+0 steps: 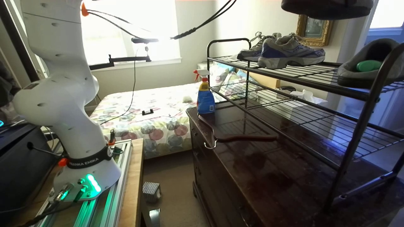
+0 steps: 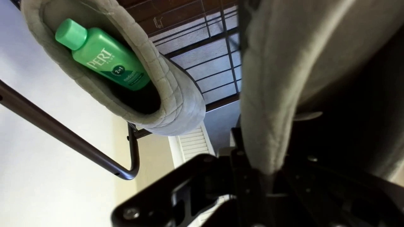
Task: Put the slop on the top shelf
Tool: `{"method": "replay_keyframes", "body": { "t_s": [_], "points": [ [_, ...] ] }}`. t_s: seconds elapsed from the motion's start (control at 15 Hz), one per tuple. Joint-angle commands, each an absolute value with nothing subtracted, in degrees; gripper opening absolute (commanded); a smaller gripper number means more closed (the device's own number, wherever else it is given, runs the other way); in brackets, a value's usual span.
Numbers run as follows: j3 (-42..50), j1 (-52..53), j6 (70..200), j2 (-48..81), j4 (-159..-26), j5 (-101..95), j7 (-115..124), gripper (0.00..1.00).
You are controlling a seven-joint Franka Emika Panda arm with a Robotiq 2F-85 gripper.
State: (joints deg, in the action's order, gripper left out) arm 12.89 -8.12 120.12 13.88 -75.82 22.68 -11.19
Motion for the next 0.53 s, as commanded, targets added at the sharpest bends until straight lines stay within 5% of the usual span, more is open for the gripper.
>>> {"method": "replay_keyframes", "body": {
  "t_s": [0.0, 0.47],
  "points": [
    [12.71, -7.46, 126.65, 13.34, -80.83, 24.87, -5.75, 0.01],
    [7.09, -10.69, 132.58, 15.45, -84.89, 26.90, -9.23, 0.01]
  ]
}}
